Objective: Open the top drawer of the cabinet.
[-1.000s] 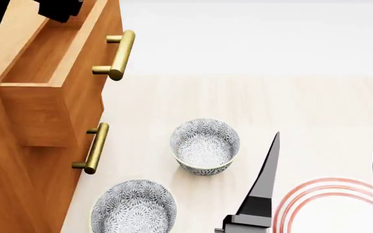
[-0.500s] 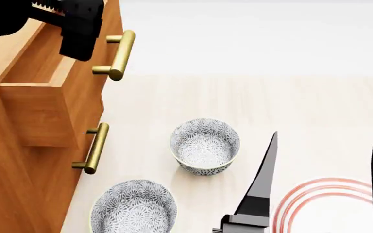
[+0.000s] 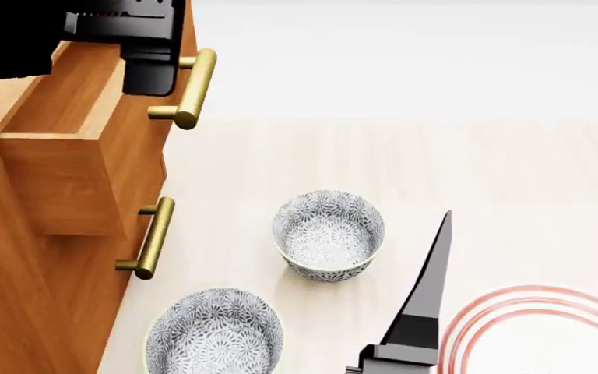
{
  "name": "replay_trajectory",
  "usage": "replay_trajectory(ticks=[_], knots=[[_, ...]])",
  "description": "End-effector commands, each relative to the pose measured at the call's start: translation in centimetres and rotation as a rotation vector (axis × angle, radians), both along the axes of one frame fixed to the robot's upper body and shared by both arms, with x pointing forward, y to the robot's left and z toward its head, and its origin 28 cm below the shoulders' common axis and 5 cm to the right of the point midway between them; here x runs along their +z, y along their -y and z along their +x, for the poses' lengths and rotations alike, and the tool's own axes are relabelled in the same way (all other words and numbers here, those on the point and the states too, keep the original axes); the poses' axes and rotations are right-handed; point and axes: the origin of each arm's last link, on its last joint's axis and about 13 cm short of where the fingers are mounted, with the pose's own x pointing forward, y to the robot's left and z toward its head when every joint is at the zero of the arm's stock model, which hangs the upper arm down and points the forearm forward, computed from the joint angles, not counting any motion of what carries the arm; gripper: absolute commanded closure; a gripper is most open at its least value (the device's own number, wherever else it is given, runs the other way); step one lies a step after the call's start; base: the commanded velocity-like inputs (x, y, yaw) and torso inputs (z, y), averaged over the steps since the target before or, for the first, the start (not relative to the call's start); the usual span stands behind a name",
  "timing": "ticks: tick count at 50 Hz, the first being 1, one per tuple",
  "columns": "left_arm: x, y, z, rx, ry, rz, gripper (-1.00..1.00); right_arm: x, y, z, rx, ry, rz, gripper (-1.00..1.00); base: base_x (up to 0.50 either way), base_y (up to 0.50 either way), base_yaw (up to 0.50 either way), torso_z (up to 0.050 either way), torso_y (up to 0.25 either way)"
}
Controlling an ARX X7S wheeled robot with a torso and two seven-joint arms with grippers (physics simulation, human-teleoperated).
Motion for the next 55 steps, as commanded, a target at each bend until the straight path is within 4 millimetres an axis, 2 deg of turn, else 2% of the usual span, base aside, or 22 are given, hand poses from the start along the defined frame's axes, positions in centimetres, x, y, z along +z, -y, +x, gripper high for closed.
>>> replay_trajectory(ticks=[1, 10, 11, 12, 14, 20, 26, 55], knots=[[0.5, 0.8, 0.0, -0.077, -0.061, -0.144, -1.0, 0.3, 0.2, 0.1, -0.002, 0.029, 0.008, -1.0, 0.0, 0.0, 0.0, 0.0, 0.0], [0.3, 1.3, 0.4, -0.091, -0.073, -0.152, -1.0, 0.3, 0.3, 0.0, -0.004, 0.031, 0.01, -1.0, 0.0, 0.0, 0.0, 0.0, 0.0], [-0.5, 1.4, 0.5, -0.094, -0.074, -0.148, -1.0, 0.4, 0.3, 0.0, -0.005, 0.031, 0.011, -1.0, 0.0, 0.0, 0.0, 0.0, 0.0], [-0.2, 1.4, 0.5, -0.094, -0.073, -0.147, -1.0, 0.4, 0.3, 0.0, -0.005, 0.032, 0.011, -1.0, 0.0, 0.0, 0.0, 0.0, 0.0], [-0.9, 1.6, 0.6, -0.103, -0.072, -0.137, -1.0, 0.4, 0.3, 0.0, -0.006, 0.032, 0.012, -1.0, 0.0, 0.0, 0.0, 0.0, 0.0], [-0.7, 1.8, 1.0, -0.121, -0.021, -0.081, -1.0, 0.4, 0.3, 0.0, -0.006, 0.035, 0.014, -1.0, 0.0, 0.0, 0.0, 0.0, 0.0], [-1.8, 1.7, 2.0, -0.114, 0.011, 0.004, -1.0, 0.5, 0.6, -0.1, -0.015, 0.041, 0.018, -1.0, 0.0, 0.0, 0.0, 0.0, 0.0], [-4.2, 1.0, 4.3, -0.091, -0.048, -0.044, -1.0, 0.3, 0.6, 0.0, -0.012, 0.035, 0.019, -1.0, 0.0, 0.0, 0.0, 0.0, 0.0]])
